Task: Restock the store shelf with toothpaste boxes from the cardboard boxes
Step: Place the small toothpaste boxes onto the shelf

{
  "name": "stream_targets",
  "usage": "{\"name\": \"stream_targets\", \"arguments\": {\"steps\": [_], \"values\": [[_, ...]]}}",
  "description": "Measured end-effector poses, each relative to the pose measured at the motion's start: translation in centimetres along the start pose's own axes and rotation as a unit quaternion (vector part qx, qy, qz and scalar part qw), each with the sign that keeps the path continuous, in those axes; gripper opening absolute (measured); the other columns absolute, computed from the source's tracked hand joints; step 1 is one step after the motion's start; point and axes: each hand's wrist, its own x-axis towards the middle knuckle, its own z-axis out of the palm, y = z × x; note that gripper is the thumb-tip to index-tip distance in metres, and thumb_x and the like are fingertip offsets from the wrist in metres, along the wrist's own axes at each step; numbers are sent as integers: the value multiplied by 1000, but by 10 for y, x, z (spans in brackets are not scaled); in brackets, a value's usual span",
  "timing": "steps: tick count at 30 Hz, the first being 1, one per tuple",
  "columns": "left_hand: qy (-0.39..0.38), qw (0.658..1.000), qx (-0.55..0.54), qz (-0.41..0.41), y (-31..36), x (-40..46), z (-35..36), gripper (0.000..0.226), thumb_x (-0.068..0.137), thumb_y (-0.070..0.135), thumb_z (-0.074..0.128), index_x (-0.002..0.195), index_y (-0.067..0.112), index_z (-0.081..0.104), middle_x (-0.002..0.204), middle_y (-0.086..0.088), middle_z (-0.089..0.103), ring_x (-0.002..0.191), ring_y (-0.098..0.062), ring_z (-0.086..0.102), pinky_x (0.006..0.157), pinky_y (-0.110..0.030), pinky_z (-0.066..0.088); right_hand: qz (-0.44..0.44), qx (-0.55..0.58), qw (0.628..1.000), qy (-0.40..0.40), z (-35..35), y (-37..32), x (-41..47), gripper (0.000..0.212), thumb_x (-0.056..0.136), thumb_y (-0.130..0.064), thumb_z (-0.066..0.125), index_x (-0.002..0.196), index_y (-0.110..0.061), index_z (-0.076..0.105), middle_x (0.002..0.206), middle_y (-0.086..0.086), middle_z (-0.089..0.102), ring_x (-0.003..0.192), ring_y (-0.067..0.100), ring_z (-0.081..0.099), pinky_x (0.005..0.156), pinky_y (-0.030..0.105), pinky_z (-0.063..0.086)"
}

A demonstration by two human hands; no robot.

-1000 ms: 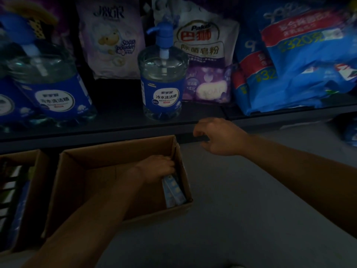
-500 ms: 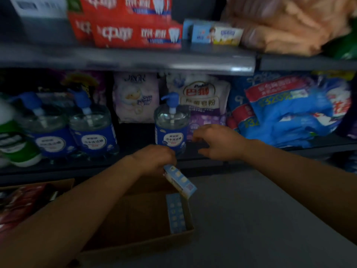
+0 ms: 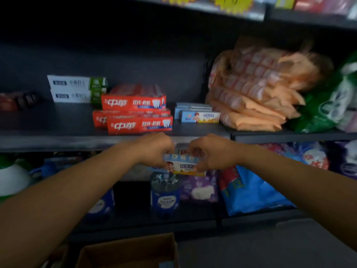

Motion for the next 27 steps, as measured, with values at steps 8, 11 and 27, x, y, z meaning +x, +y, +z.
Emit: {"name": "stream_targets", "arguments": {"steps": [8, 11, 27], "values": [[48, 998, -38, -15, 6, 41, -77, 39, 74, 33, 80, 109, 19, 68, 105, 2, 65, 95, -15, 59, 85, -34, 51, 21, -14, 999, 44, -62, 44, 2, 33, 79, -27, 75, 109, -17, 64, 98, -5, 61, 88, 12, 56, 75, 25, 43], [76, 995, -54, -34, -1, 62, -93, 44, 73, 30, 81, 113, 17, 67, 107, 0, 67, 97, -17, 61, 87, -35, 51, 51, -31, 996, 66, -81, 72, 9, 39, 81, -26, 74, 116, -14, 62, 105, -2, 60, 90, 10, 51, 72, 20, 36], [53, 990, -41, -121, -38, 141, -67, 44, 79, 22, 78, 118, 14, 60, 119, -6, 58, 103, -23, 58, 83, -33, 50, 84, 3, 994, 75, -49, 143, 94, 36, 79, -19, 76, 111, -15, 61, 112, 3, 57, 101, 17, 50, 78, 24, 38]]}}
